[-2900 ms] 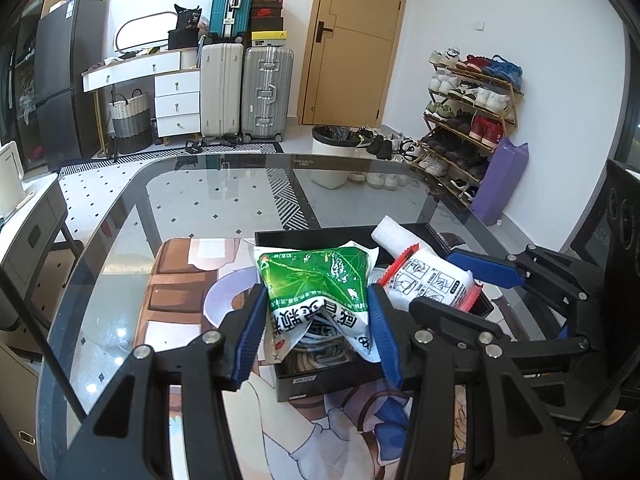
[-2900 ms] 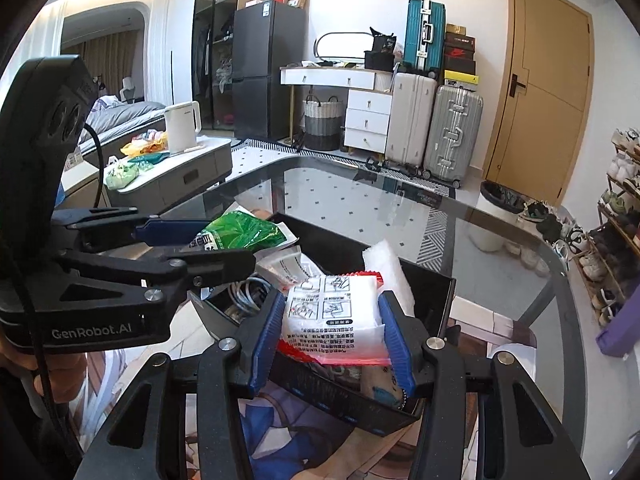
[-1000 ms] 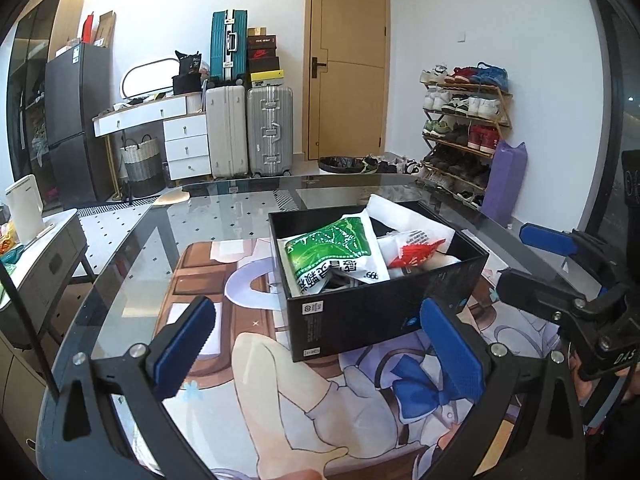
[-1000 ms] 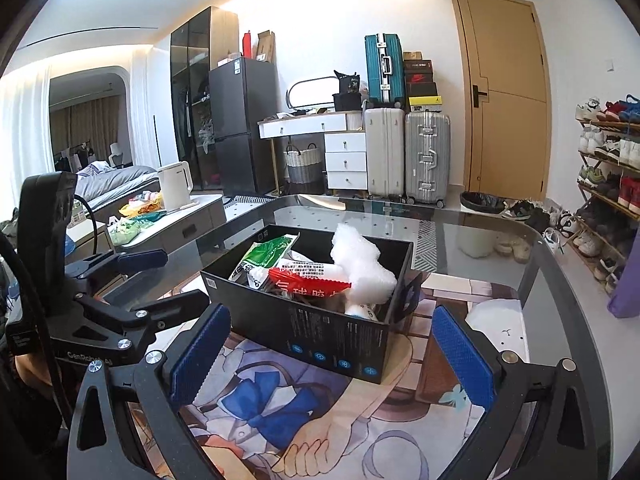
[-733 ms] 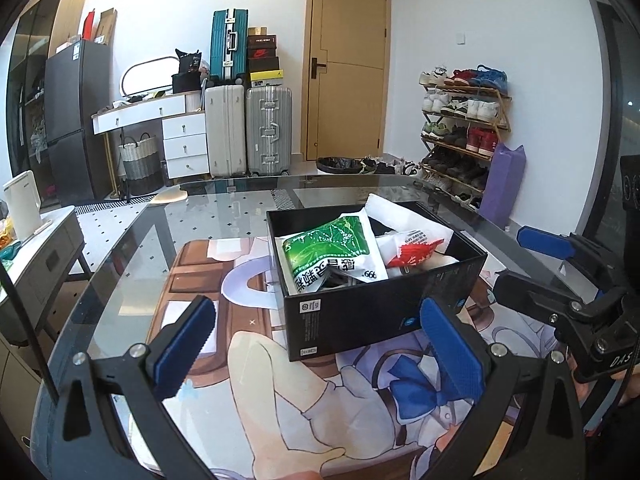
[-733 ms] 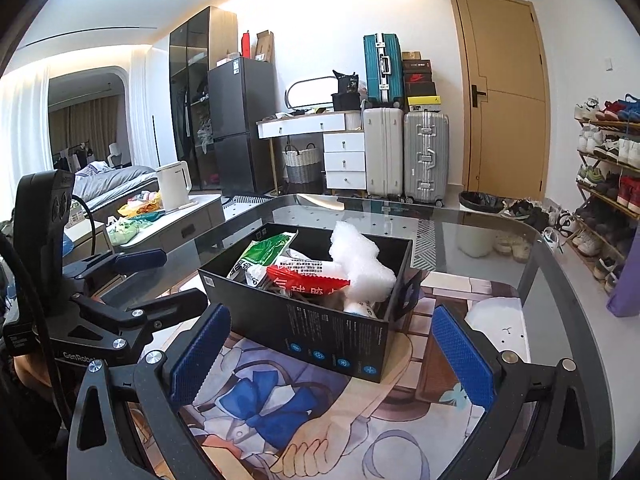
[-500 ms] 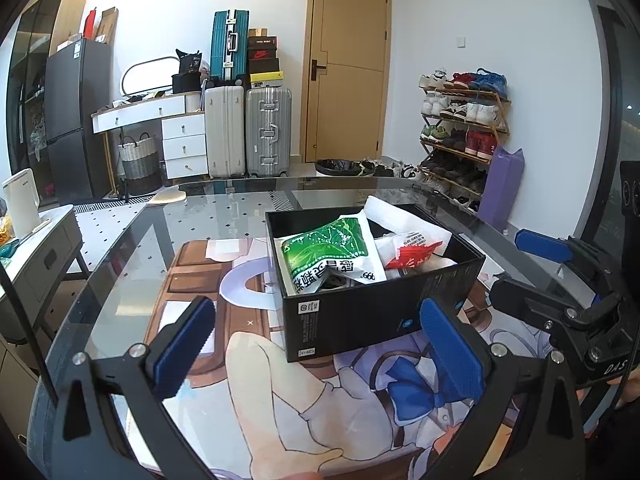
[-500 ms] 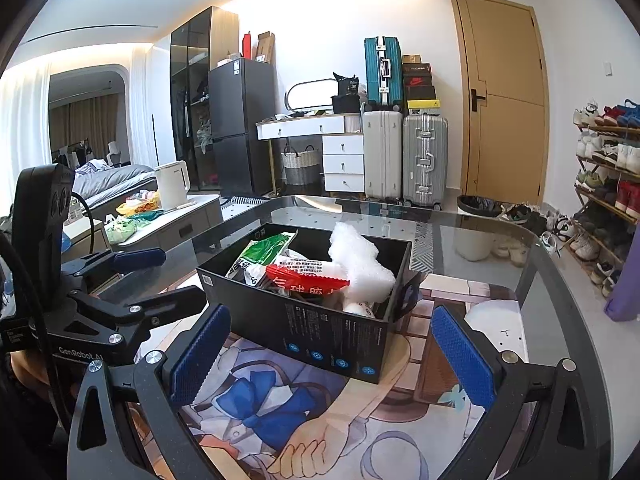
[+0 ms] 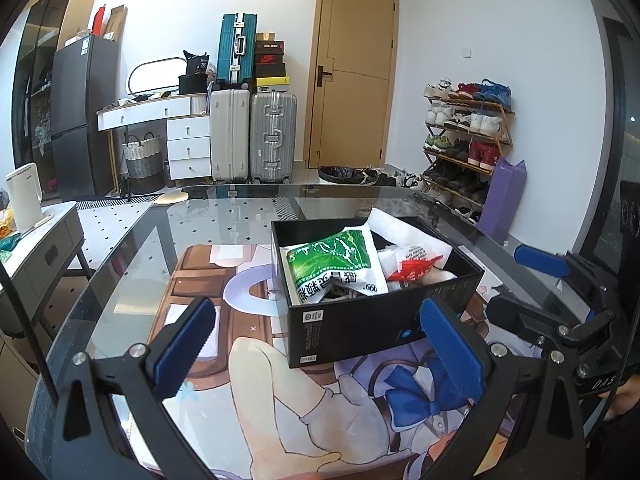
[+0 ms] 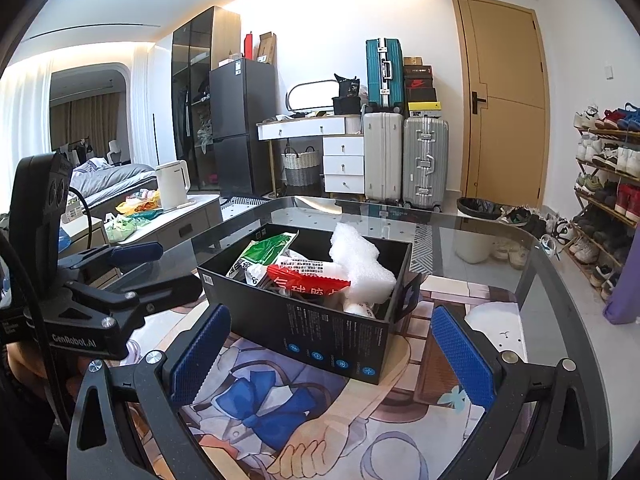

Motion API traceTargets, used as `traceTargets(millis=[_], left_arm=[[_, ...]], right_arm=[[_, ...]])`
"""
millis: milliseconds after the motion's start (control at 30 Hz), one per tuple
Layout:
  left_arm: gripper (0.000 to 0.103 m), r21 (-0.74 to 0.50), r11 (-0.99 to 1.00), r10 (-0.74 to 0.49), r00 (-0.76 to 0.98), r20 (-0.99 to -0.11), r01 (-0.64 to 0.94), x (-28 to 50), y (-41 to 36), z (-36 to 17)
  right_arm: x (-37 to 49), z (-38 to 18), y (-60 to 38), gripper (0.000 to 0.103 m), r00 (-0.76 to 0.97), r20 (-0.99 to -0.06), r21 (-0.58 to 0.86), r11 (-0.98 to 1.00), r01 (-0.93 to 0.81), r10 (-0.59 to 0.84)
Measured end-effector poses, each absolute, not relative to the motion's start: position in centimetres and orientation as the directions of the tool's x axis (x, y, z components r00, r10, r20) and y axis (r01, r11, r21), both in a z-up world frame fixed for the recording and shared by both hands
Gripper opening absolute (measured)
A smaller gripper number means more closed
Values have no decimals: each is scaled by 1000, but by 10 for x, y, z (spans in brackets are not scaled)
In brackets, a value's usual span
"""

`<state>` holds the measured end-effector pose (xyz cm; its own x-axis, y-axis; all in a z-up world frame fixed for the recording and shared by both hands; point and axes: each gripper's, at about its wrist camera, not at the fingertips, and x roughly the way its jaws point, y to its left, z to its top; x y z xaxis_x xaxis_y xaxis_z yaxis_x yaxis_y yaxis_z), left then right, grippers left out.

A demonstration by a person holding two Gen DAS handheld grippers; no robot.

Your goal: Organize soft objects

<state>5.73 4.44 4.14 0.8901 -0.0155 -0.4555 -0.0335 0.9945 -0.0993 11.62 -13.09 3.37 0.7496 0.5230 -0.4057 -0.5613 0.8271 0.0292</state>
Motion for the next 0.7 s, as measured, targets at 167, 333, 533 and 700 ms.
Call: traceTargets(millis=[167, 333, 533, 700], left_arm=[[103, -116, 992, -12, 894, -447, -45, 58, 48, 42], [103, -128, 990, -12, 897, -442, -50, 59, 50, 42], [103, -125, 991, -9, 905, -426, -49, 57, 48, 42], [103, -125, 991, -12, 912, -410, -43, 55, 46, 45]], right_arm=[[116, 34, -131, 102, 750, -406, 32, 828, -559, 522], [117, 34, -131, 102, 753, -405, 29, 830, -557, 519], [117, 33, -131, 102, 755, -402, 28, 831, -555, 518], [116, 33, -131, 102, 754, -404, 28, 831, -556, 518]])
